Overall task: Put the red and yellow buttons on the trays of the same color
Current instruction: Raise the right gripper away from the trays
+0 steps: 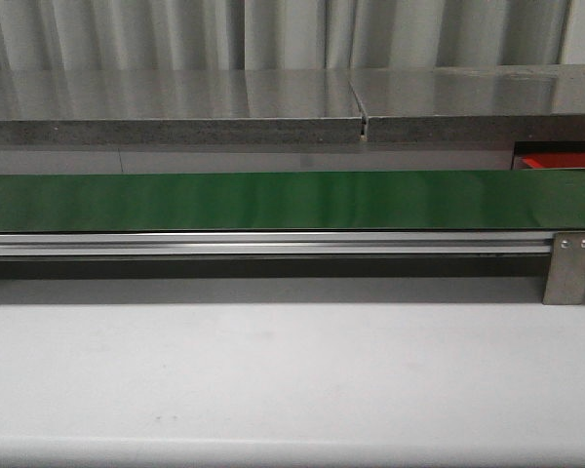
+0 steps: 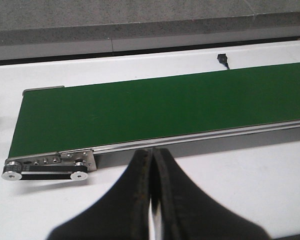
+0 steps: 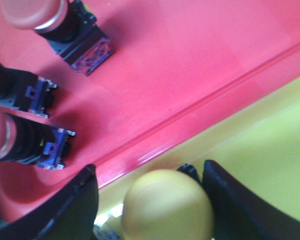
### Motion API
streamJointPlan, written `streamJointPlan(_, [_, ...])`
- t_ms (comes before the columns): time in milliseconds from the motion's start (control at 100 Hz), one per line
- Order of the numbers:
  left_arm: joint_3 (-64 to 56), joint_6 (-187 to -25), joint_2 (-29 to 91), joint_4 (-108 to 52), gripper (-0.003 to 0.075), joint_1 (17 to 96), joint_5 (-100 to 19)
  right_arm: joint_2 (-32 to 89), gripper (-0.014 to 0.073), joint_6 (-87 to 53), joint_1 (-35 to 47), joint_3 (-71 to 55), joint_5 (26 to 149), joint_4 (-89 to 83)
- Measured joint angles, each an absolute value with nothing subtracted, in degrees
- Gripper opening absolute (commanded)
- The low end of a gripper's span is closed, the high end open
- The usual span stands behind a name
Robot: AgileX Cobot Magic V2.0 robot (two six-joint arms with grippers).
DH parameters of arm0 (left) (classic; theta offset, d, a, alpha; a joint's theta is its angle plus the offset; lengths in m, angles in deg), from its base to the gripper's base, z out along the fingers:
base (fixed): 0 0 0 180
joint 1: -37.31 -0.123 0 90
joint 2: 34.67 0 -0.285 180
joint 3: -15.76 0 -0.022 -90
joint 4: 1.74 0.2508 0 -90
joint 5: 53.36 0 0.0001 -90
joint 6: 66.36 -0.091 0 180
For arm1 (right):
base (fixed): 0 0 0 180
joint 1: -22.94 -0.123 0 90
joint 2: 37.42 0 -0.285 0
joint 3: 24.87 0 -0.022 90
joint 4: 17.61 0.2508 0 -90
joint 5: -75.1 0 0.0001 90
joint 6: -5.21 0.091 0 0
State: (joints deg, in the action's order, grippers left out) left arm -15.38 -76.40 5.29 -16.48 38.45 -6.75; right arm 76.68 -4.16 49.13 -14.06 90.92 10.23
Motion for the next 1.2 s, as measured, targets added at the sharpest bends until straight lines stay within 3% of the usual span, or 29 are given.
streamJointPlan(340, [-15.4, -76.4, 5.3, -16.5, -0.002, 38.5, -6.7, 67.0, 0.0445, -4.8, 49.0, -12.1, 90.9, 6.5])
streamJointPlan(430, [-15.4, -76.4, 5.3, -16.5, -0.002, 38.5, -6.7, 63.5, 0.0321, -5.5, 48.5, -10.4, 90.9, 4.1])
streamJointPlan(610, [-15.4, -76.4, 5.3, -16.5, -0.002, 38.5, -6.7, 56.5, -0.0076, -7.3, 46.0, -7.4, 92.2, 0.0])
streamJointPlan(1200, [-15.4, -76.4, 5.3, -16.5, -0.002, 38.5, -6.7, 39.5, -0.0067, -7.6, 30.8, 3.9, 95.3, -7.2])
